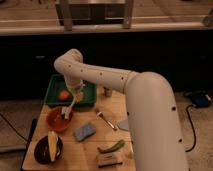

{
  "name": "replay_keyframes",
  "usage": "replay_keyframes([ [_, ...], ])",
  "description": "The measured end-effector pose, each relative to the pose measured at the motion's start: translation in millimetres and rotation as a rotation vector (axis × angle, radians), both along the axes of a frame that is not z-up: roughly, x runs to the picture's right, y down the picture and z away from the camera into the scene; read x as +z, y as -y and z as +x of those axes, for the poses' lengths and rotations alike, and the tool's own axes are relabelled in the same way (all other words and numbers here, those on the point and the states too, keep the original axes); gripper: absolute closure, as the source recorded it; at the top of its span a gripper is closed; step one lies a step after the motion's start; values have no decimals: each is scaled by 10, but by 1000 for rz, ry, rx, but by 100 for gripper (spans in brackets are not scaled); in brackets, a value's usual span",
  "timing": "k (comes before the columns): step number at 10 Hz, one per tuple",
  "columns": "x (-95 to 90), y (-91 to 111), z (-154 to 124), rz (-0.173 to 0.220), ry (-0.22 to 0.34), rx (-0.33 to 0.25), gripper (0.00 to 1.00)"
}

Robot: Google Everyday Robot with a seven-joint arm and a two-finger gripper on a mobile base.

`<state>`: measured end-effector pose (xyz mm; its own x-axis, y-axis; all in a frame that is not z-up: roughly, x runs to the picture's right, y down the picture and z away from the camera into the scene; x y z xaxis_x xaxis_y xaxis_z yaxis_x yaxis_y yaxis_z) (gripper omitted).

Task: Wipe red bowl with brush

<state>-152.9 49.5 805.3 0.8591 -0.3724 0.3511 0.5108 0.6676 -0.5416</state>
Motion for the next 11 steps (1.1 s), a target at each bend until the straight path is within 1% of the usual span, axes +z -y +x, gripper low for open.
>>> replay_keyframes([
  [1, 12, 19, -50, 0, 6, -6, 100],
  [3, 28, 45, -244, -1, 28, -28, 100],
  [6, 7, -24, -702, -11, 83, -103, 100],
  [7, -24, -86, -784, -15, 103, -128, 100],
  [9, -115, -208, -789, -24, 125, -164, 100],
  [10, -175, -290, -735, -26, 136, -175, 100],
  [11, -199, -328, -660, -28, 136, -173, 100],
])
